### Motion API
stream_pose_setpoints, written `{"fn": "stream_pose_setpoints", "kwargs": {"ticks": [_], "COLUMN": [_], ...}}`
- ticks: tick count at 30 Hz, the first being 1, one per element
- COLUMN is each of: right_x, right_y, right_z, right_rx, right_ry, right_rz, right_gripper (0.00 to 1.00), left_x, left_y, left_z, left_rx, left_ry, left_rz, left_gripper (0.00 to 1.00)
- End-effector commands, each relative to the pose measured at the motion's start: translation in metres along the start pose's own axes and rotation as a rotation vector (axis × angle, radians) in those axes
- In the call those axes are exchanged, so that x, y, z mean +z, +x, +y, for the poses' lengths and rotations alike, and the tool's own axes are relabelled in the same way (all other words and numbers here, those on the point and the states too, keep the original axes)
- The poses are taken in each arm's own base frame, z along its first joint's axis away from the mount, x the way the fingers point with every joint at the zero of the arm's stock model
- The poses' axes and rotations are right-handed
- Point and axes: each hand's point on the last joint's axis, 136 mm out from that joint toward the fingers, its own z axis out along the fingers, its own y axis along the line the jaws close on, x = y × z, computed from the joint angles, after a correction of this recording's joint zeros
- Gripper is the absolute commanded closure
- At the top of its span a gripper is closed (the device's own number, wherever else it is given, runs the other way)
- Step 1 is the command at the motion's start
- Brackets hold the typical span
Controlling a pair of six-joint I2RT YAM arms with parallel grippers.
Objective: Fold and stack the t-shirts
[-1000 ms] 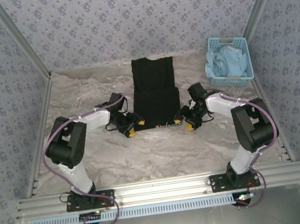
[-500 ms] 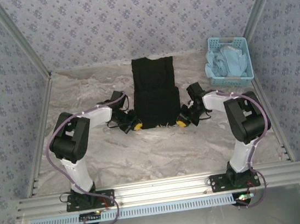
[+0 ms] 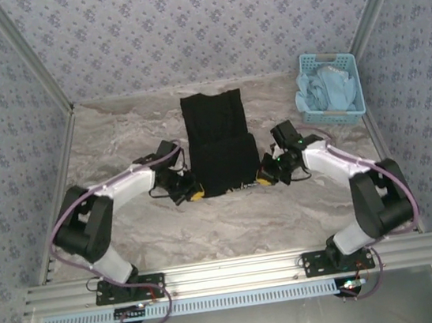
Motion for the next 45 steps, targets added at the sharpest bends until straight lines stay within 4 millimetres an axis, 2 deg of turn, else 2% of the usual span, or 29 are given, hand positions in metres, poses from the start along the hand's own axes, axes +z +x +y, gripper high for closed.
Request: {"fn": "stream_pose_setpoints", "kwargs": {"ticks": [1, 3, 6, 8, 10, 12, 16, 19, 25, 28, 32, 34, 35, 36, 38, 40, 41, 43, 45], "right_x": [-0.024, -0.041, -0.064, -0.081, -0.097, -0.109, -0.117, -0.118, -0.100, -0.084, -0.047, -0.027, -0.015, -0.007, 0.002, -0.001, -0.010, -0.031, -0.057], "right_y": [0.061, 0.083, 0.105, 0.115, 0.117, 0.113, 0.085, 0.057, -0.011, -0.051, -0.110, -0.140, -0.155, -0.170, -0.193, -0.206, -0.210, -0.207, -0.194], "right_z": [-0.024, -0.021, -0.008, 0.005, 0.017, 0.029, 0.049, 0.065, 0.078, 0.082, 0.079, 0.079, 0.074, 0.073, 0.066, 0.062, 0.062, 0.063, 0.063], "right_rx": [-0.019, -0.022, -0.008, -0.011, 0.009, 0.013, 0.039, 0.052, 0.127, 0.157, 0.169, 0.171, 0.175, 0.163, 0.150, 0.132, 0.112, 0.060, 0.016], "right_ry": [0.085, 0.059, 0.005, -0.034, -0.065, -0.087, -0.096, -0.106, -0.131, -0.147, -0.131, -0.139, -0.126, -0.117, -0.089, -0.066, -0.052, -0.022, -0.005], "right_rz": [0.140, 0.168, 0.186, 0.184, 0.169, 0.144, 0.105, 0.080, 0.031, 0.014, 0.011, 0.010, 0.011, -0.002, -0.034, -0.076, -0.104, -0.161, -0.218], "right_gripper": [1.00, 1.00, 1.00, 1.00, 1.00, 1.00, 1.00, 1.00, 1.00, 1.00, 1.00, 0.95, 0.87, 0.77, 0.64, 0.57, 0.54, 0.50, 0.48], "left_x": [-0.022, -0.034, -0.058, -0.075, -0.092, -0.109, -0.124, -0.124, -0.119, -0.102, -0.079, -0.068, -0.062, -0.058, -0.049, -0.055, -0.062, -0.073, -0.077], "left_y": [0.053, 0.076, 0.108, 0.120, 0.124, 0.116, 0.081, 0.044, -0.016, -0.048, -0.103, -0.129, -0.144, -0.159, -0.184, -0.195, -0.194, -0.180, -0.144], "left_z": [0.009, 0.004, -0.023, -0.042, -0.055, -0.065, -0.077, -0.069, -0.075, -0.068, -0.063, -0.061, -0.055, -0.056, -0.058, -0.068, -0.070, -0.070, -0.058], "left_rx": [0.058, 0.092, 0.159, 0.195, 0.207, 0.209, 0.126, 0.017, -0.072, -0.139, -0.182, -0.180, -0.181, -0.163, -0.163, -0.141, -0.133, -0.140, -0.221], "left_ry": [-0.011, 0.018, 0.159, 0.247, 0.317, 0.354, 0.399, 0.348, 0.307, 0.239, 0.184, 0.145, 0.105, 0.100, 0.111, 0.121, 0.093, 0.055, 0.029], "left_rz": [0.102, 0.123, 0.137, 0.116, 0.080, -0.006, -0.115, -0.185, -0.216, -0.193, -0.197, -0.193, -0.199, -0.211, -0.222, -0.260, -0.288, -0.315, -0.316], "left_gripper": [1.00, 1.00, 1.00, 1.00, 1.00, 1.00, 1.00, 1.00, 1.00, 1.00, 1.00, 1.00, 0.99, 0.92, 0.66, 0.47, 0.40, 0.38, 0.38]}}
